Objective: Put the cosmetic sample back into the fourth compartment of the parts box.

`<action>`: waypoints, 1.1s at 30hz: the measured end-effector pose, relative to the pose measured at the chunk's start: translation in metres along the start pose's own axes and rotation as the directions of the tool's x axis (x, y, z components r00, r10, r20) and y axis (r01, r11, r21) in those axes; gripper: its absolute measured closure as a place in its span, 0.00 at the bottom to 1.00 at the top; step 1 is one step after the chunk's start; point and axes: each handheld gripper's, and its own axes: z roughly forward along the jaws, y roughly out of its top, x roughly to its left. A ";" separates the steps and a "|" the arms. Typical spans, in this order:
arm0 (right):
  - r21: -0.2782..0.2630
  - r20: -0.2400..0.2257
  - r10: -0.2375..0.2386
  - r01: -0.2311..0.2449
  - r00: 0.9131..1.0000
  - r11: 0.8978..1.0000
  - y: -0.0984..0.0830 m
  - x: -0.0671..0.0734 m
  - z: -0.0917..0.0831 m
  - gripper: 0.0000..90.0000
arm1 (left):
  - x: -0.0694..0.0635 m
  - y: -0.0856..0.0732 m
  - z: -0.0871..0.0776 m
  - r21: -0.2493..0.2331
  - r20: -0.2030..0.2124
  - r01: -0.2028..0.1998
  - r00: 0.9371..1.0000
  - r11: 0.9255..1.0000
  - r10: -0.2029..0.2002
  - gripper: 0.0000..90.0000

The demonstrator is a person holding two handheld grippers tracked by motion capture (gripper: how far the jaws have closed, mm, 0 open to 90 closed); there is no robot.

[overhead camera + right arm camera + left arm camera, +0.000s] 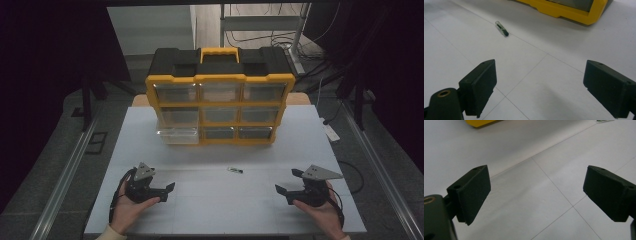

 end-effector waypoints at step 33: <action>0.083 -0.109 -0.103 0.113 0.989 0.990 0.065 0.021 0.025 0.16 | 0.001 -0.002 0.003 0.009 0.007 0.006 1.000 1.000 -0.006 0.10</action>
